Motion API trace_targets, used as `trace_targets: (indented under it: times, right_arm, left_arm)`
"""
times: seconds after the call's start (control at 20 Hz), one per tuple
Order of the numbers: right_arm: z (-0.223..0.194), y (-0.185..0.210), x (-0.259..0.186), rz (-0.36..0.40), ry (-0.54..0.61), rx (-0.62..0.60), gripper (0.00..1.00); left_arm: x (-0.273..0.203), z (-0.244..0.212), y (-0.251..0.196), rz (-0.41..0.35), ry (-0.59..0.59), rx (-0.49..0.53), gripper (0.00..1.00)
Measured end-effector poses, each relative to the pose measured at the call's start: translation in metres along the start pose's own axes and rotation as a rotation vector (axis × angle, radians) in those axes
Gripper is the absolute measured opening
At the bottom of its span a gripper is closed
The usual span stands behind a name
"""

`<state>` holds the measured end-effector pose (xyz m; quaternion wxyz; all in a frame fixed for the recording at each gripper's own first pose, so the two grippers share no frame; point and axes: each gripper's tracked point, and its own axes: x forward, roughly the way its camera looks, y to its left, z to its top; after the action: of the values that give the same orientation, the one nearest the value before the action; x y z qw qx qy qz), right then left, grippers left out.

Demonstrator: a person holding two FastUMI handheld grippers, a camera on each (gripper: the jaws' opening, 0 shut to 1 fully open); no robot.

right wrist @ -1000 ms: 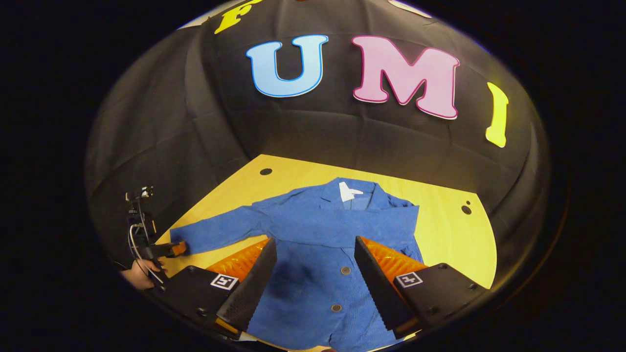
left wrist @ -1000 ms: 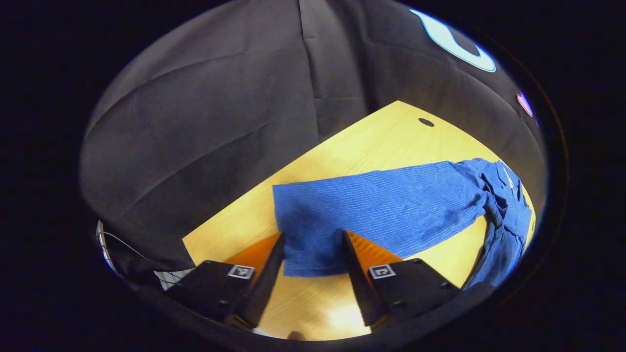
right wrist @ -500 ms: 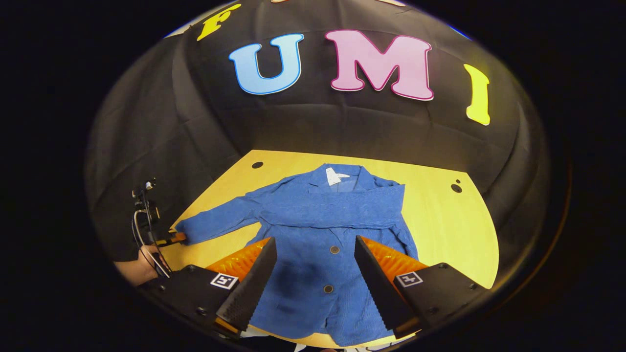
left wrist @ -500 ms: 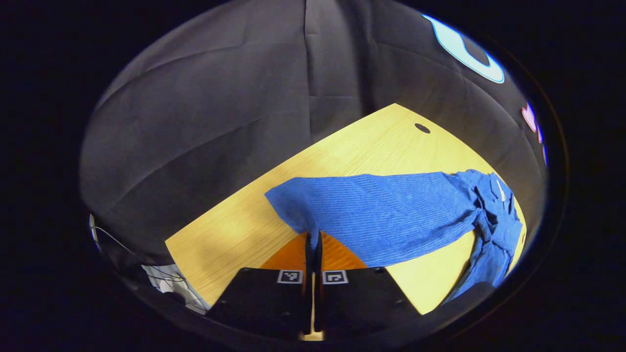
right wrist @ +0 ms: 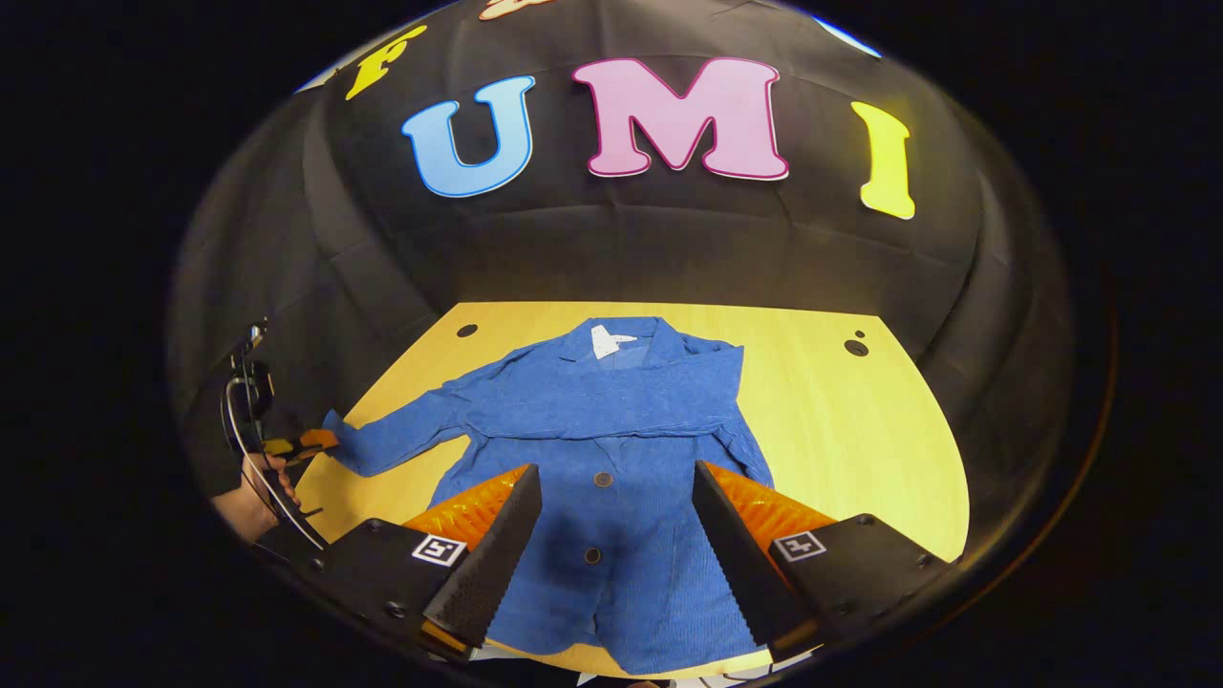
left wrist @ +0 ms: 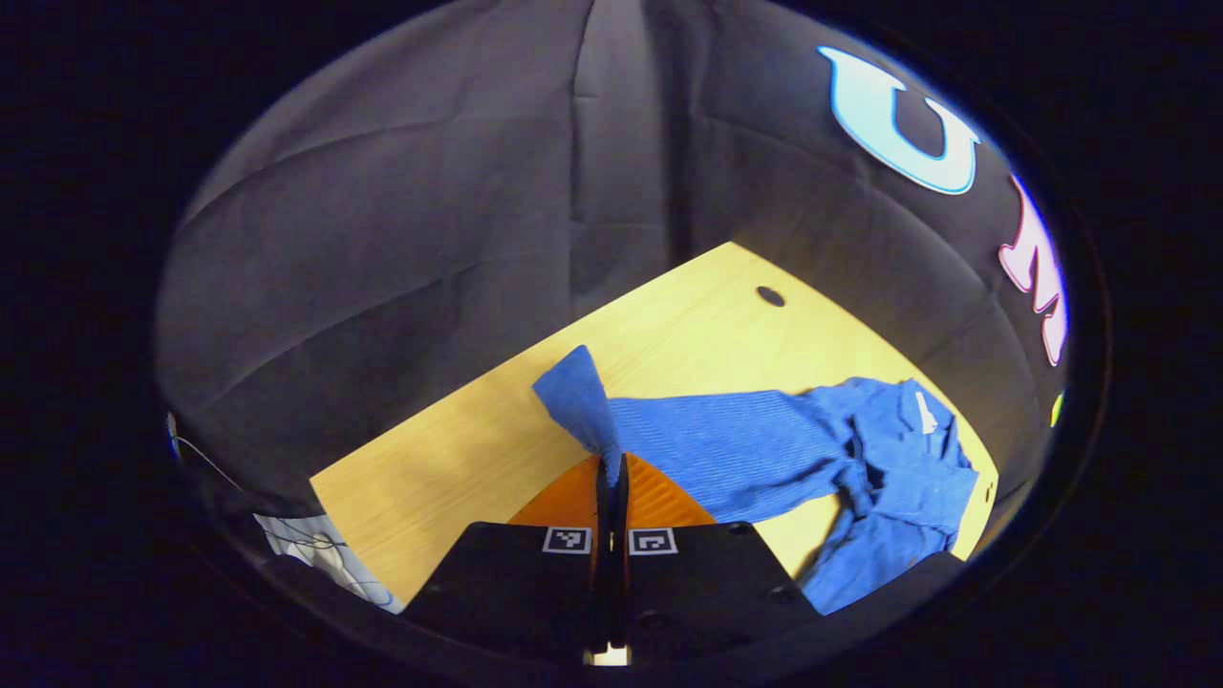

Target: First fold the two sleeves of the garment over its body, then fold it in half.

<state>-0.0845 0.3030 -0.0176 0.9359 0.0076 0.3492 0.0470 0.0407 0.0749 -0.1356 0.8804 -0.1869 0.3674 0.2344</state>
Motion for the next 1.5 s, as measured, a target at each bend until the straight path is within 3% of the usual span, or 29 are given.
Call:
trace_targets:
  times: [0.3,0.4,0.45,0.65,1.0,1.05,1.15,1.3,1.5]
  right_arm:
    - [-0.012,-0.042,-0.002,-0.025,0.012,0.048,1.0]
    - [-0.015,-0.062,-0.007,-0.039,0.01,0.068,0.94]
    - [-0.016,-0.073,-0.008,-0.052,0.008,0.078,1.0]
    - [-0.021,-0.111,-0.015,-0.09,0.004,0.148,0.98]
    - [-0.049,-0.177,-0.031,-0.138,0.037,0.215,0.98]
    - [-0.052,-0.183,-0.032,-0.139,0.045,0.226,0.98]
    - [-0.059,-0.191,-0.034,-0.138,0.055,0.249,0.98]
    - [-0.061,-0.19,-0.033,-0.124,0.051,0.251,0.98]
    - [-0.071,-0.179,-0.025,-0.102,0.047,0.225,0.98]
  left_arm:
    - [-0.027,0.018,-0.156,-0.202,-0.058,0.11,0.0]
    - [-0.033,0.011,-0.211,-0.271,-0.065,0.175,0.0]
    - [-0.036,0.004,-0.243,-0.312,-0.064,0.205,0.0]
    - [-0.043,-0.037,-0.348,-0.472,-0.029,0.26,0.0]
    - [-0.03,-0.124,-0.465,-0.588,0.116,0.313,0.01]
    - [-0.022,-0.138,-0.48,-0.6,0.137,0.312,0.05]
    - [-0.02,-0.157,-0.495,-0.587,0.167,0.338,0.26]
    - [-0.017,-0.162,-0.501,-0.539,0.109,0.395,0.87]
    - [-0.058,-0.15,-0.461,-0.565,0.047,0.449,0.84]
